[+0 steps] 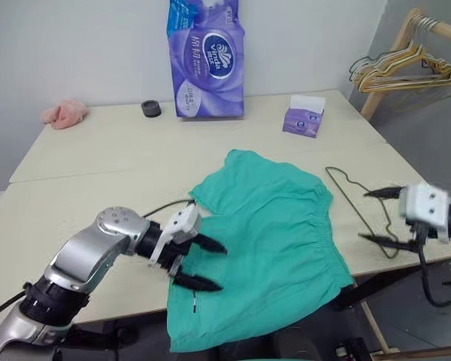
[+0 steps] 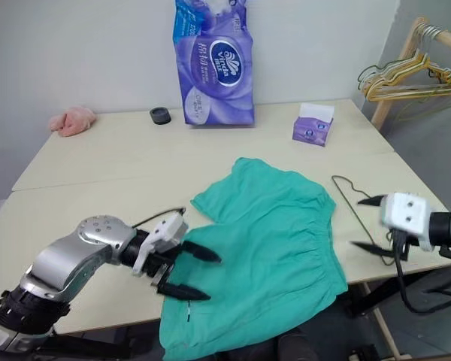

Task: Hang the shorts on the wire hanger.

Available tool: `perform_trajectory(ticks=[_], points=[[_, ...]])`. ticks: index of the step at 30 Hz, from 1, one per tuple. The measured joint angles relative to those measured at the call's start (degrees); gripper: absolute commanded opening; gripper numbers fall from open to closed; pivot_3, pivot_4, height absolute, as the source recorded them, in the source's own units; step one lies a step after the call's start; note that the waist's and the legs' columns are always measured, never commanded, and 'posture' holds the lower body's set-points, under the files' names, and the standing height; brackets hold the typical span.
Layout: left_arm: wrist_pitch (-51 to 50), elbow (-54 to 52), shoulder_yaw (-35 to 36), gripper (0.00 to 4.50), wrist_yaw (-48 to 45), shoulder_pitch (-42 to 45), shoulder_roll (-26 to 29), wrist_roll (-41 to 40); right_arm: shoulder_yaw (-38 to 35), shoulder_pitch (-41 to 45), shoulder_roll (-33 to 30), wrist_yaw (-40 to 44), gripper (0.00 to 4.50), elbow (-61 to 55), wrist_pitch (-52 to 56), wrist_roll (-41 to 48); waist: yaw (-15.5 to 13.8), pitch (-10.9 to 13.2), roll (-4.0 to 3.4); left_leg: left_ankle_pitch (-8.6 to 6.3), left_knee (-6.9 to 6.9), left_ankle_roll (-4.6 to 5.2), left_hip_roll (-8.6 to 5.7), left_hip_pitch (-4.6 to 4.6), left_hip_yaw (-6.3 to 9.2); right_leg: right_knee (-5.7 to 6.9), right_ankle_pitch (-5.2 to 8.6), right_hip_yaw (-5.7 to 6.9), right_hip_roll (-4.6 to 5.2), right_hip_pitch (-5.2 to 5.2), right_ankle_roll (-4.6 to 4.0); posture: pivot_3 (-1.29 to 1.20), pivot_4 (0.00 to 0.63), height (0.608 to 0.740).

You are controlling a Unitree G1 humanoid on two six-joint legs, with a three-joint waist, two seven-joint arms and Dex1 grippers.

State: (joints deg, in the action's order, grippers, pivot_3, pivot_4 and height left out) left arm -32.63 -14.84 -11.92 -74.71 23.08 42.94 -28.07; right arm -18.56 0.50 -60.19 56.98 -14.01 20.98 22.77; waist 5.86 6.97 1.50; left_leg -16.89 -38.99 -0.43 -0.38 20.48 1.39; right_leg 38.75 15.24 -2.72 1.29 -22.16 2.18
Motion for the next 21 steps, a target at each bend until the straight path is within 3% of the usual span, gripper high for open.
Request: perform_trajectory(ticks=[5, 10, 14, 21], points=[[7.22, 4.67, -0.20, 4.21, 10.45, 5.80, -10.82, 6.05, -1.64, -1.50, 10.29, -16.97, 4.50, 0.97, 19.19, -0.70, -0.14, -0.12, 0.02, 0.00, 0.00, 0.00, -0.03, 0.10, -0.04, -0.01, -0.08, -0.15, 0.02, -0.08, -0.05, -0.21, 0.070, 0.740], [11.47, 7.99, -2.73, 4.21, 12.44, 7.55, -14.99, 9.44, -1.07, 3.92, 15.73, -27.59, 4.50, 6.17, 27.84, -2.91, 1.46, -0.28, -0.28, 0.00, 0.07, 0.00, -0.02, 0.14, -0.31, 0.02, -0.05, -0.69, -0.11, -0.13, 0.01, -0.23, 0.072, 0.740], [14.32, 10.97, -4.08, 4.21, 11.67, 8.89, -16.01, 11.48, 0.99, 9.93, 16.13, -30.10, 4.50, 14.27, 27.44, -5.75, 2.57, -0.28, -0.29, -0.01, 0.07, 0.01, -0.01, 0.17, -0.33, -0.06, -0.05, -0.72, -0.15, -0.14, 0.03, -0.23, 0.073, 0.740], [14.98, 10.91, -5.31, 4.21, 11.55, 9.70, -17.99, 12.22, 4.50, 14.56, 16.02, -27.23, 4.50, 23.50, 26.58, -6.92, 3.54, -0.28, -0.29, -0.01, 0.07, 0.01, -0.02, 0.21, -0.37, -0.16, -0.09, -0.80, -0.13, -0.14, 0.12, -0.22, 0.073, 0.740]])
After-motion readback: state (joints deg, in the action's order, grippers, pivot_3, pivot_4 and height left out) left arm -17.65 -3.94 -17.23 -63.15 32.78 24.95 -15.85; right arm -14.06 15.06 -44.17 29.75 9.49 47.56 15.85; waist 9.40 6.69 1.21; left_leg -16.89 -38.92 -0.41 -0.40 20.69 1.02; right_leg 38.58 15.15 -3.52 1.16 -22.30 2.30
